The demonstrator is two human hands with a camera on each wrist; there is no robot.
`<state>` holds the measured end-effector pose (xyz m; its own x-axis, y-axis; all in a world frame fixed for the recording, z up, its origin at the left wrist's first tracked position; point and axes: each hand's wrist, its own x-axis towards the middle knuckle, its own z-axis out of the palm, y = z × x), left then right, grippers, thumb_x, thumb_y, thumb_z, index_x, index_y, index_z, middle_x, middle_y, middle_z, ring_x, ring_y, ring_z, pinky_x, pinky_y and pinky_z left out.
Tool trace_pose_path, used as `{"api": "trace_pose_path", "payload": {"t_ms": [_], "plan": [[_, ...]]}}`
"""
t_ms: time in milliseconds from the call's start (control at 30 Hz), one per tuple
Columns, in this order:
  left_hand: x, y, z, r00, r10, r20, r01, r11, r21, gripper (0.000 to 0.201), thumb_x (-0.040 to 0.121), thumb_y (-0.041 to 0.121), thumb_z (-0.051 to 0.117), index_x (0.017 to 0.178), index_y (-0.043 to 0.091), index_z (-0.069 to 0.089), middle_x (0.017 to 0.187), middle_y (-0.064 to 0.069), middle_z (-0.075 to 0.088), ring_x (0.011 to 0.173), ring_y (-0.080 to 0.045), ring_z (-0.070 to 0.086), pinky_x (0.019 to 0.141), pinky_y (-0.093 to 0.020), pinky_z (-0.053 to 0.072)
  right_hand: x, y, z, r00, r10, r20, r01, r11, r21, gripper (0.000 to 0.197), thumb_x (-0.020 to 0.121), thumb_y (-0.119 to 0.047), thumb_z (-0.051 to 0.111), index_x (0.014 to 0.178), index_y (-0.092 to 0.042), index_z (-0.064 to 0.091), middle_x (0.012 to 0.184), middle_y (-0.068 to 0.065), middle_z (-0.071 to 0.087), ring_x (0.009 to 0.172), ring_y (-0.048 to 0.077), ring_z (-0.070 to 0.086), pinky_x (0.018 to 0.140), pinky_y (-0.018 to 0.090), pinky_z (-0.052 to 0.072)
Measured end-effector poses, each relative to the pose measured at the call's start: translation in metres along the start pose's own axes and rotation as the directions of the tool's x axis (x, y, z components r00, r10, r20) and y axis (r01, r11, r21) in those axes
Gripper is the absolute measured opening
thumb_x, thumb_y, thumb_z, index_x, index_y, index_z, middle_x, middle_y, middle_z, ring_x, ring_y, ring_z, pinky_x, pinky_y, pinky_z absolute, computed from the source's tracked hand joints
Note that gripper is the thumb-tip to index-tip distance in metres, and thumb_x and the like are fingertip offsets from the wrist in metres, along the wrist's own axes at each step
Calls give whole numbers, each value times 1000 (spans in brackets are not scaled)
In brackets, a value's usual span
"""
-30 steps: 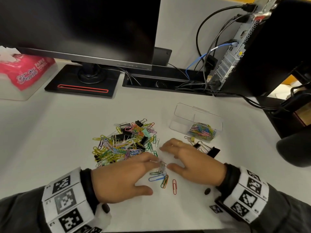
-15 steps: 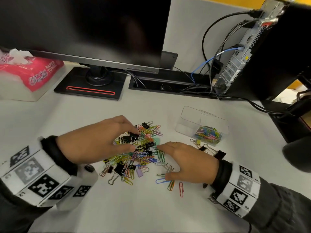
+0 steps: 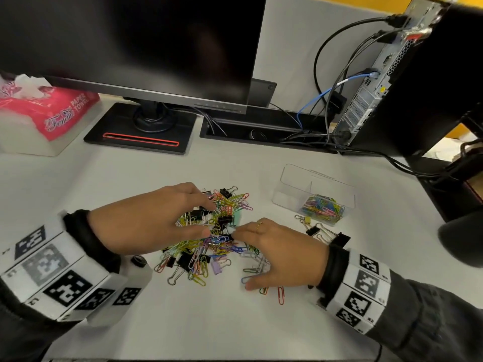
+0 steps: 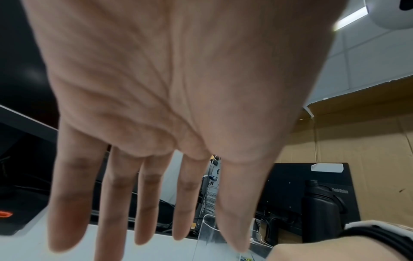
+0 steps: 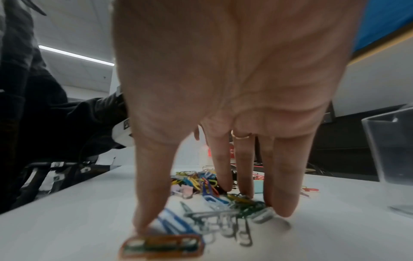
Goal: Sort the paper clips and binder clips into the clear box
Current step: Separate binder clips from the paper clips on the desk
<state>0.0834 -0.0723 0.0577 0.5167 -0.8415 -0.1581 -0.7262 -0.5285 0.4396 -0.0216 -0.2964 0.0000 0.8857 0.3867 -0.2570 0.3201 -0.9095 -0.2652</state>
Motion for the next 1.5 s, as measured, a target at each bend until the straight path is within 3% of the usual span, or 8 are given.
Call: {"api": "trace_pose_path", "payload": {"t_ms": [300,433,633,867,1167,1267,1333,1500], "plan": [[3,-4,5,1000,-3,26,2,1000,21,51,83,63,42,131,44,42,120,25,42,109,6,45,81,-3,33,-14,13,0,999,33,-20,-34,998,-47,20,90,-18,58,106,-16,70,104,4,67,95,23,60,85,36,48],[3,-6,7,999,4,43,-6,1000,26,64,75,74,31,131,45,41,117,27,42,107,9,43,86,-8,35,-17,28,-10,984,146,-104,-116,961,253,10,78,-16,73,88,-19,75,81,-4,73,69,7,62,69,22,51],[3,-3,5,999,-16,43,15,999,30,47,86,61,43,130,46,40,117,27,42,107,9,45,81,-7,36,-31,40,-45,934,310,-177,-117,735,668,13,70,-12,82,81,-11,76,75,4,74,67,12,67,74,30,57],[4,-4,8,996,-39,81,38,999,21,49,85,61,43,131,47,39,113,31,40,105,11,45,80,-5,35,-62,78,-94,686,354,-635,-199,931,305,8,74,-15,78,81,-16,74,77,-8,71,70,9,68,70,18,56],[5,-1,9,993,-56,103,53,998,31,47,87,59,45,131,44,41,113,29,42,105,9,47,91,-14,37,-61,59,-55,746,237,-622,-261,964,54,18,80,-18,74,98,-14,73,93,1,71,77,16,66,75,37,57],[5,-2,11,994,-53,98,51,999,18,50,84,62,44,130,43,43,115,26,46,104,10,49,91,-14,39,-54,25,-30,948,232,-218,-206,969,134,68,78,-52,68,136,-23,49,132,-4,55,115,9,53,103,24,41],[5,-1,11,994,-52,97,50,999,18,51,83,63,43,130,44,43,116,26,47,104,11,49,91,-12,39,-53,12,-8,971,229,74,-236,966,107,104,70,-63,69,150,-24,16,153,-5,26,138,8,25,113,15,18],[4,0,10,995,-50,90,49,999,14,46,86,59,48,128,44,44,114,27,48,103,11,50,92,-16,40,-46,5,12,987,161,25,-161,987,26,85,79,-52,65,149,-29,22,151,-4,28,136,13,24,111,20,23]]}}
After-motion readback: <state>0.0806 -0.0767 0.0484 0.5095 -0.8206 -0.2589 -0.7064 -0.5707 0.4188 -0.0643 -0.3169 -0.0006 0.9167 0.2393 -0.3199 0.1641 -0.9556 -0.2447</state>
